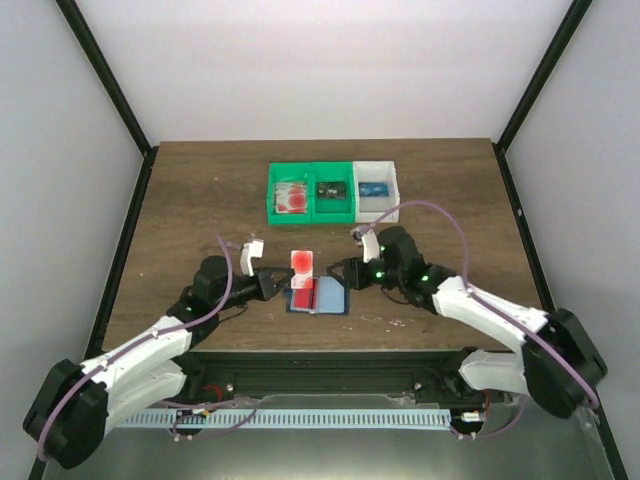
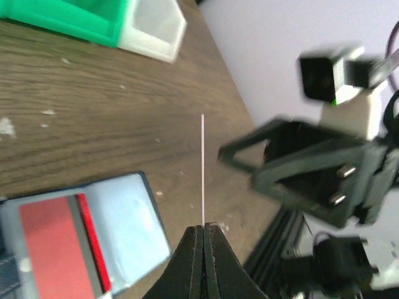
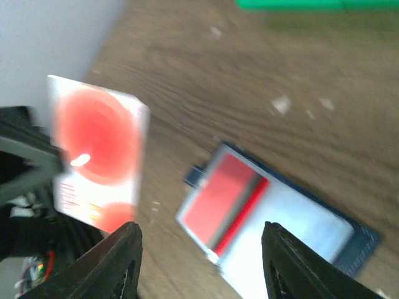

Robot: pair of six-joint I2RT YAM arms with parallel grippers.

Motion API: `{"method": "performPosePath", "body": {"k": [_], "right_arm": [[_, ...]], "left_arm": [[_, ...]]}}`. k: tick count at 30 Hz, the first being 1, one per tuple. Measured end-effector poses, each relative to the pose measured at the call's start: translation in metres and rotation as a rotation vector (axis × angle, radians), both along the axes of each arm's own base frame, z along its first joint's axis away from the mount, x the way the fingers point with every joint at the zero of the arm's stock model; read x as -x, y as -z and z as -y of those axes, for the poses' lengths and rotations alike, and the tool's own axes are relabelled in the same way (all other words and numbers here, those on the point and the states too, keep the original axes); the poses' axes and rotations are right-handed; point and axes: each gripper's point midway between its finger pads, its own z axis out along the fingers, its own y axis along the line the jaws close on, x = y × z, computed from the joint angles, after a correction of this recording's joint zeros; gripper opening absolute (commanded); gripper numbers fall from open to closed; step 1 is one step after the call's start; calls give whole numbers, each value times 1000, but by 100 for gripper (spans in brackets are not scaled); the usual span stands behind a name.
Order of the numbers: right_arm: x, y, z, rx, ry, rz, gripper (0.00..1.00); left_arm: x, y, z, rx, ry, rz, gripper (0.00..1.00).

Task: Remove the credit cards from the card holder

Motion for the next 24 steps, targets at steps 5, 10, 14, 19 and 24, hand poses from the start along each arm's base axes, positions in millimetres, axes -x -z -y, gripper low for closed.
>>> {"method": "performPosePath", "body": {"k": [5,10,14,19,24], "right_arm": [[20,-90,-4,-110,-142,201,56],[54,-133,2,-149,-281,285,54],[70,-132,3,-134,-353,250,54],[82,-117,-1,-126,-432,166,50],[96,-112,-6,-160,-521,107,48]], "left_arm": [[30,-20,10,-8,179,29,0],[62,-41,15,30,340,59,0],[84,-51,19,71,453,68,0],[103,-52,25,92,557,45,0],[117,-53,29,101,620,37,0]]}}
